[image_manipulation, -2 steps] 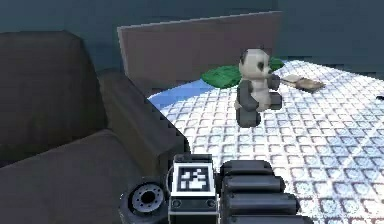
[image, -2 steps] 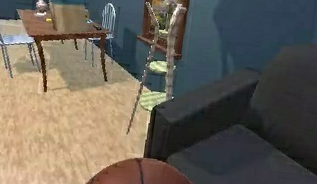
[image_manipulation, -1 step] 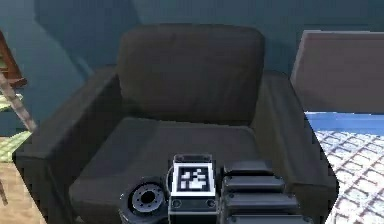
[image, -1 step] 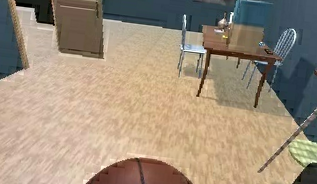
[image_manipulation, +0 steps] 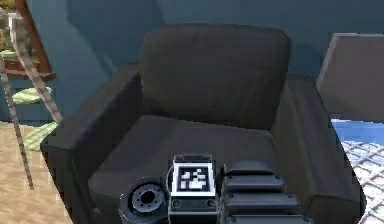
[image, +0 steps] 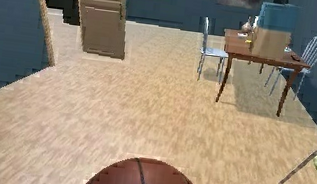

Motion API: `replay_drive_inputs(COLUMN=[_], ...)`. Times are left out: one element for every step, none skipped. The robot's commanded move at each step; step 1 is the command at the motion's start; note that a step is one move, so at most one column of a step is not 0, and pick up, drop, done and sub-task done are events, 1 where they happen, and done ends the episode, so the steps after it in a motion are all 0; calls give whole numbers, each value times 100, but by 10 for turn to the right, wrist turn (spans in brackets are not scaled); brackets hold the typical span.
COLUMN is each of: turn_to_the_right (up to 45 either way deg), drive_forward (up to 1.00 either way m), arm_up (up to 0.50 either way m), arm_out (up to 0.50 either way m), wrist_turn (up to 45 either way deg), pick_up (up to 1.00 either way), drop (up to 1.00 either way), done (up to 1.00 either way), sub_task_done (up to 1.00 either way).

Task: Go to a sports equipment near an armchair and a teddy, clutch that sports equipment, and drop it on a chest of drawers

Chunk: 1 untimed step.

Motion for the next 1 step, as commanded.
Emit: replay_drive_inputs(turn_to_the_right=[0], drive_forward=[100], arm_up=[0], arm_out=[0], wrist_turn=[0], pick_up=[0], drop=[0], done=[0], sub_task_done=[0])
